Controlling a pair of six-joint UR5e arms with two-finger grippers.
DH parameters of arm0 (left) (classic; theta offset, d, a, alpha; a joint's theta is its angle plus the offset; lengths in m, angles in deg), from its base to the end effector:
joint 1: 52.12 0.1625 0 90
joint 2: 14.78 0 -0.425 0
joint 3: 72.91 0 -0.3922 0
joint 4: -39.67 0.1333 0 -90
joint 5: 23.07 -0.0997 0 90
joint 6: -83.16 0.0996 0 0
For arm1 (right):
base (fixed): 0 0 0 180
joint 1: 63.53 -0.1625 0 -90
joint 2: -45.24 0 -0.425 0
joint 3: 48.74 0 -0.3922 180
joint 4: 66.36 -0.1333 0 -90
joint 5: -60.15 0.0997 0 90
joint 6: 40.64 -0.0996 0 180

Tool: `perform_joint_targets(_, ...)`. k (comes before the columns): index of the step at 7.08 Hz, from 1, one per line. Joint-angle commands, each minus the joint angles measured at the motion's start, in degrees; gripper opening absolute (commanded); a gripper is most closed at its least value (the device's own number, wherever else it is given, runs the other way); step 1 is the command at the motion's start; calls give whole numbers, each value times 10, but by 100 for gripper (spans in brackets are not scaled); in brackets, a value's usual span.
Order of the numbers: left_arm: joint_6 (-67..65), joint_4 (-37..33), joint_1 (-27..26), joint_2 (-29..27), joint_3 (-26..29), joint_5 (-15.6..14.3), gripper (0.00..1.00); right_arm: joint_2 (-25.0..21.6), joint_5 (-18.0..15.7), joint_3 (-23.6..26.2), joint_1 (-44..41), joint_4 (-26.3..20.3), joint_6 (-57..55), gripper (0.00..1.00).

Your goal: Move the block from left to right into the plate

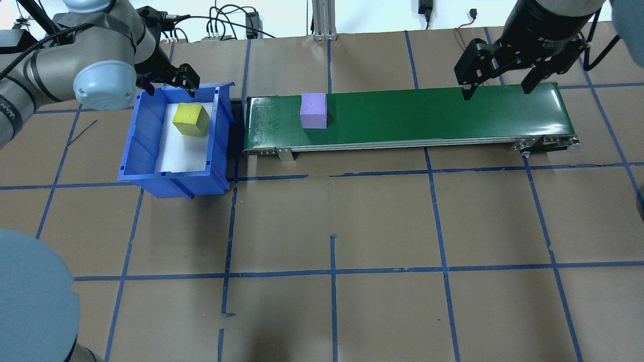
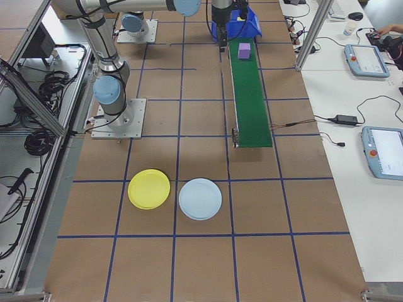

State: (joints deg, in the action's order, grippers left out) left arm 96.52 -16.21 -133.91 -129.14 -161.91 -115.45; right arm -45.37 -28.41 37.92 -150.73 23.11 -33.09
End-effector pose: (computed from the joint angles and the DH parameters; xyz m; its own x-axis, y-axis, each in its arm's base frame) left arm -0.0348 -0.6636 0.3150 -0.9935 0.0784 -0.0828 0.0918 0.9808 -0.1722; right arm 0.1116 -0.4983 0.5210 -0.9963 -0.0841 -0.0170 -0.0829 0.9946 -0.0624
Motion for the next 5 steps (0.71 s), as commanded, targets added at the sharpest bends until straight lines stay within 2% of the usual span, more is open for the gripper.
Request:
perform_joint_targets(1,34,13,7,-39,-5,1,100,0,0,0,0,0,0,100)
perform_joint_targets(3,33,13,7,-42,-7,40,100,0,1,0,0,0,0,100)
perform_joint_targets(5,35,14,7,-51,-15,41,100,0,0,0,0,0,0,100)
